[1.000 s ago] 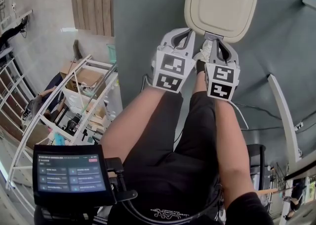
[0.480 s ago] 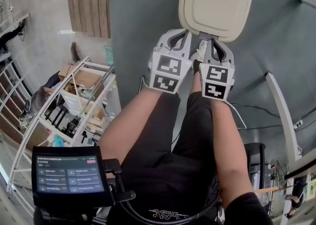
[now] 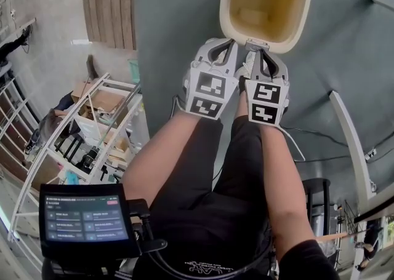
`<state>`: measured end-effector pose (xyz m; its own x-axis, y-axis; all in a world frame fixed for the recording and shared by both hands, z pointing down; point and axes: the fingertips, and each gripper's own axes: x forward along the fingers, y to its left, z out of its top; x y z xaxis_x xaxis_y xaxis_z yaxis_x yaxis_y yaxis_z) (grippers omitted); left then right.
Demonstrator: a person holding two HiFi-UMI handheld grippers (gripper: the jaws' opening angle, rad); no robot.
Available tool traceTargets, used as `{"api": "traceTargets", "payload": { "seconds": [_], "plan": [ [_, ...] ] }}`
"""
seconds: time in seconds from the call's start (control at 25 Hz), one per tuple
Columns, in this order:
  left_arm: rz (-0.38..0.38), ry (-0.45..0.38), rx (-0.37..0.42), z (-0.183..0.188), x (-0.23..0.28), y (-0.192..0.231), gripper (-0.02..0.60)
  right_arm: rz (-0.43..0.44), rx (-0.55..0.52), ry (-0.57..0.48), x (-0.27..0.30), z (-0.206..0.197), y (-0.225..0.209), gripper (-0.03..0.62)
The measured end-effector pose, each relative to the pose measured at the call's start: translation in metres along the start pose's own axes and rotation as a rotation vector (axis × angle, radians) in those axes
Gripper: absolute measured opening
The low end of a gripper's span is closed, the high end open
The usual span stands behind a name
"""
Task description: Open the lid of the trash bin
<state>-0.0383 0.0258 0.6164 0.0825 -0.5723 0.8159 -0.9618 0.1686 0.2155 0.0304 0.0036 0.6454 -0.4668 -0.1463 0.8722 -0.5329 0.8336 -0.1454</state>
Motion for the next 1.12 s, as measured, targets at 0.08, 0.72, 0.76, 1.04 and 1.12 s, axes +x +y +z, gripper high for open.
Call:
{"api": "traceTargets", "payload": {
  "seconds": [0.08,0.72,0.76,1.04,1.12],
  "plan": [
    [0.000,0.001,-0.004,-0.0005,0.0004,0.0004,0.000,-0.001,0.000,-0.002,-0.0003,0.0003,-0.0009,-0.002],
    [-0.011,0.006,-0.007,-0.0016,0.0016,-0.0020,0.000,-0.006,0.001,-0.021,-0.0037,0.0026,-0.0014,-0.002],
    [-0.012,0.005,-0.006,-0.0010,0.0018,-0.0022,0.000,-0.004,0.004,-0.020,-0.0035,0.0029,-0.0015,-0.002],
    [-0.016,0.002,-0.006,0.0009,0.0020,-0.0030,0.000,0.046,0.061,0.005,-0.0035,0.0057,-0.0035,-0.002],
    [-0.016,-0.001,-0.009,0.0019,0.0028,-0.0033,0.000,0.045,0.049,-0.001,-0.0033,0.0085,-0.0039,-0.002]
  ]
}}
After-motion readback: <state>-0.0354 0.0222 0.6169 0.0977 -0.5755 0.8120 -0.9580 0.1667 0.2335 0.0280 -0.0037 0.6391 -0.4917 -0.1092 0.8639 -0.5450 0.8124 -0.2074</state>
